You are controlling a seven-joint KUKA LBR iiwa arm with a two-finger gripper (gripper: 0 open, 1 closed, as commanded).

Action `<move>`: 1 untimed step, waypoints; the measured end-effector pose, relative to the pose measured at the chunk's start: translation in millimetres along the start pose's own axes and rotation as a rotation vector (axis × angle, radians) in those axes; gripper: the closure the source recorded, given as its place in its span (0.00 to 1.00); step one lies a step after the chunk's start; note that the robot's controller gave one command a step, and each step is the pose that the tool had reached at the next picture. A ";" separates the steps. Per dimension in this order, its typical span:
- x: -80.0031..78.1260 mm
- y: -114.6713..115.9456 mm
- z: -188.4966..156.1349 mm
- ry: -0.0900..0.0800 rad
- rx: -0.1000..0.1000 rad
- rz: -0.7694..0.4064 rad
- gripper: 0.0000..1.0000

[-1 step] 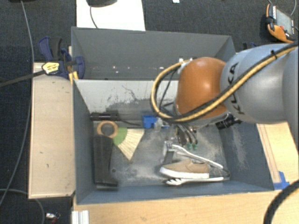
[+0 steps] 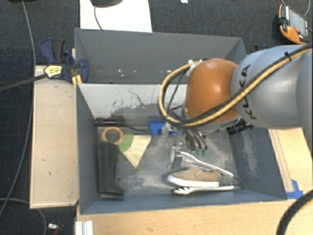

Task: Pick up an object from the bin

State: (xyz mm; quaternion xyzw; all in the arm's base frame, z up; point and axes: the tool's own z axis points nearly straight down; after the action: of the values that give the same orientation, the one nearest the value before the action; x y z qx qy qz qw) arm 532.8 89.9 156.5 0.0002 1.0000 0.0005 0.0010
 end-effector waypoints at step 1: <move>47.1 -111.8 79.3 -0.011 -0.008 -0.142 0.00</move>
Offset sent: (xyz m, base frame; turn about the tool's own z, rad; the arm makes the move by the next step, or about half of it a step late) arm -0.0246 -0.1441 -0.0204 -0.0855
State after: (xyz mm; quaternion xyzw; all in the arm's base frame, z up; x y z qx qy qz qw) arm 485.8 -21.7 77.0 -0.0709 0.9975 0.0045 0.0065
